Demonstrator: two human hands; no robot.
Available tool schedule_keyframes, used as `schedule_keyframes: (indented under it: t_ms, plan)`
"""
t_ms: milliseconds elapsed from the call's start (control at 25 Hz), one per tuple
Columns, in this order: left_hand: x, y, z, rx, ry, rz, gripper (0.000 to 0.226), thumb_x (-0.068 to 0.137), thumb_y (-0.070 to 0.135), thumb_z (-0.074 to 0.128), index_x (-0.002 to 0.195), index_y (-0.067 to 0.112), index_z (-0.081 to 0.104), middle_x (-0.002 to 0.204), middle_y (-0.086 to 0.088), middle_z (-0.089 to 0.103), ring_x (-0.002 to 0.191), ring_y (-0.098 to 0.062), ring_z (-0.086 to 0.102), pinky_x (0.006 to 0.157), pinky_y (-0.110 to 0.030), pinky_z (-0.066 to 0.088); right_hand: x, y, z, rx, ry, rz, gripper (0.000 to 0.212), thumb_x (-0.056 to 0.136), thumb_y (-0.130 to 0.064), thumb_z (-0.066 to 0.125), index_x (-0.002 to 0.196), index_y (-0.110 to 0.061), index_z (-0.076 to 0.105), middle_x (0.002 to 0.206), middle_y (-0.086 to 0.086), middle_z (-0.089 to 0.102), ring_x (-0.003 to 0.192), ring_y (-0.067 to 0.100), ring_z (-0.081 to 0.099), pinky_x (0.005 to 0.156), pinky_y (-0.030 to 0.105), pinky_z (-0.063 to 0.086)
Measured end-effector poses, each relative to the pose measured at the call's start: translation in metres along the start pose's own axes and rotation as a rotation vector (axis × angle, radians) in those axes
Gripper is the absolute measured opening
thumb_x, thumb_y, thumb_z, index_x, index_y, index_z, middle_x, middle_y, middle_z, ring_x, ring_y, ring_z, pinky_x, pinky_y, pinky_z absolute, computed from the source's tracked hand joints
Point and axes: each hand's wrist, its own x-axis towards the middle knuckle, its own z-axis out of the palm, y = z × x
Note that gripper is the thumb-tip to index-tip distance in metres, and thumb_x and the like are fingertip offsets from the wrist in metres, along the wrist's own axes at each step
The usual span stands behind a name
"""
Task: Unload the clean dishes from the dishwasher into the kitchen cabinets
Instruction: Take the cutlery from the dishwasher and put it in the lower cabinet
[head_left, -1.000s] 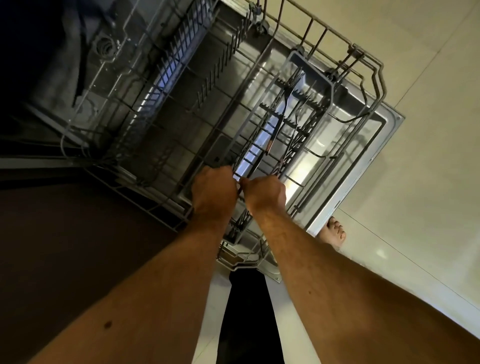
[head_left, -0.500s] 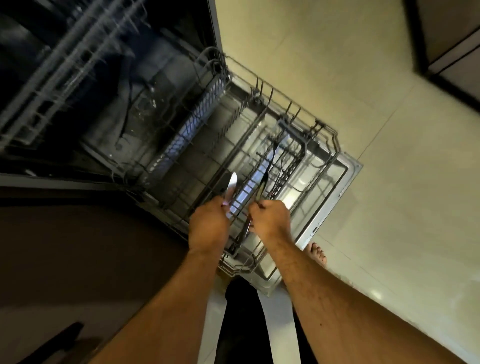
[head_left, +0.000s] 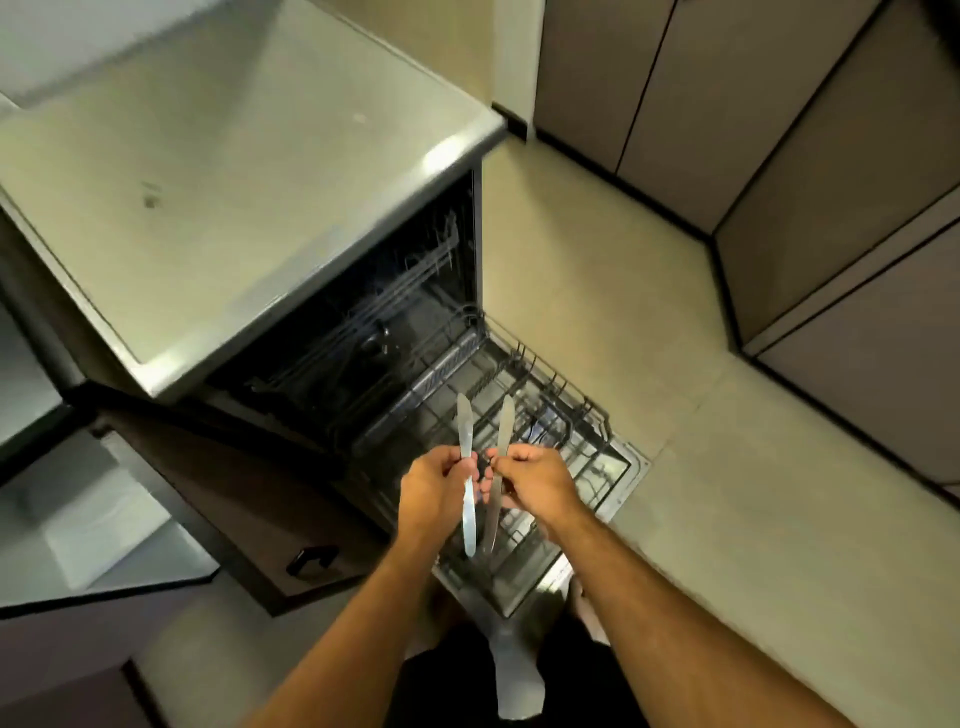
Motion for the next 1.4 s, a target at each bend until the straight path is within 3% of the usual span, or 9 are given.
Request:
schedule_keyframes:
  t_ms: [240, 400, 560, 720, 920, 1000, 1120, 1280, 1400]
  plan:
    - [-0.017, 0.046, -0.036, -0.148, -0.137, 0.143, 0.018, 0.079, 0.036, 0.062, 0.080, 0.022, 0.072, 0.081, -0.004, 0.075, 0.081, -0.028, 0.072, 0.081, -0.051, 0.058, -0.049, -0.071, -0.007, -0.064, -0.047, -0.139, 0.012, 0.094, -0.010, 0.064, 0.100, -0.005, 0.073, 0.089, 0.014, 0.076, 0.084, 0.029, 0.075, 0.073, 0.040, 0.061]
    - [-0.028, 0.062, -0.052, -0.322, -0.188, 0.172, 0.014, 0.095, 0.015, 0.060, 0.093, 0.013, 0.073, 0.084, -0.010, 0.075, 0.085, -0.030, 0.073, 0.083, -0.051, 0.057, -0.070, -0.082, -0.004, -0.026, -0.025, -0.210, 0.011, 0.091, -0.013, 0.069, 0.096, -0.006, 0.076, 0.086, 0.017, 0.075, 0.075, 0.028, 0.073, 0.072, 0.041, 0.062]
    - [-0.049, 0.061, -0.066, -0.366, -0.228, 0.199, 0.015, 0.098, 0.014, 0.056, 0.100, 0.009, 0.070, 0.089, -0.010, 0.076, 0.086, -0.027, 0.074, 0.082, -0.046, 0.058, -0.090, -0.081, 0.011, 0.022, -0.066, -0.251, 0.012, 0.091, -0.007, 0.067, 0.096, -0.001, 0.076, 0.080, 0.015, 0.074, 0.067, 0.022, 0.071, 0.076, 0.045, 0.062]
    - [-0.079, 0.051, -0.081, -0.429, -0.145, 0.200, 0.016, 0.099, 0.012, 0.055, 0.098, 0.005, 0.069, 0.087, -0.009, 0.076, 0.083, -0.024, 0.074, 0.079, -0.040, 0.060, -0.111, -0.078, 0.024, -0.066, -0.145, -0.263, 0.013, 0.092, -0.006, 0.066, 0.099, 0.000, 0.075, 0.083, 0.016, 0.075, 0.063, 0.017, 0.071, 0.059, 0.029, 0.059]
    - [-0.128, 0.033, -0.088, -0.485, 0.005, 0.189, 0.016, 0.098, 0.011, 0.055, 0.096, 0.005, 0.070, 0.087, -0.008, 0.076, 0.083, -0.023, 0.074, 0.077, -0.039, 0.060, -0.133, -0.067, 0.035, -0.139, -0.276, -0.285, 0.014, 0.090, -0.007, 0.067, 0.101, 0.001, 0.074, 0.092, 0.019, 0.075, 0.082, 0.030, 0.074, 0.077, 0.044, 0.062]
    - [-0.154, 0.022, -0.092, -0.508, 0.068, 0.178, 0.015, 0.098, 0.010, 0.055, 0.098, 0.004, 0.069, 0.087, -0.009, 0.076, 0.082, -0.023, 0.074, 0.073, -0.035, 0.061, -0.143, -0.054, 0.042, -0.177, -0.328, -0.302, 0.015, 0.090, -0.009, 0.069, 0.101, 0.000, 0.074, 0.092, 0.018, 0.076, 0.086, 0.032, 0.074, 0.076, 0.041, 0.062]
    - [-0.192, -0.011, -0.102, -0.558, 0.154, 0.134, 0.014, 0.098, 0.008, 0.056, 0.100, 0.001, 0.068, 0.086, -0.011, 0.076, 0.082, -0.026, 0.074, 0.075, -0.038, 0.060, -0.166, -0.023, 0.065, -0.196, -0.400, -0.283, 0.015, 0.090, -0.007, 0.068, 0.101, 0.001, 0.073, 0.090, 0.018, 0.076, 0.081, 0.029, 0.075, 0.070, 0.037, 0.062]
    - [-0.236, -0.065, -0.125, -0.607, 0.264, 0.046, 0.014, 0.097, 0.006, 0.056, 0.100, -0.003, 0.066, 0.075, -0.008, 0.074, 0.069, -0.019, 0.074, 0.060, -0.027, 0.057, -0.199, 0.019, 0.105, -0.271, -0.520, -0.226, 0.015, 0.090, -0.003, 0.066, 0.103, 0.003, 0.073, 0.088, 0.019, 0.075, 0.074, 0.023, 0.074, 0.075, 0.040, 0.062]
    - [-0.260, -0.103, -0.144, -0.649, 0.322, 0.018, 0.012, 0.095, 0.008, 0.059, 0.096, 0.001, 0.068, 0.075, -0.007, 0.074, 0.069, -0.018, 0.073, 0.062, -0.028, 0.058, -0.219, 0.037, 0.135, -0.362, -0.607, -0.210, 0.015, 0.092, 0.000, 0.061, 0.102, 0.002, 0.072, 0.088, 0.019, 0.075, 0.076, 0.023, 0.074, 0.076, 0.040, 0.061]
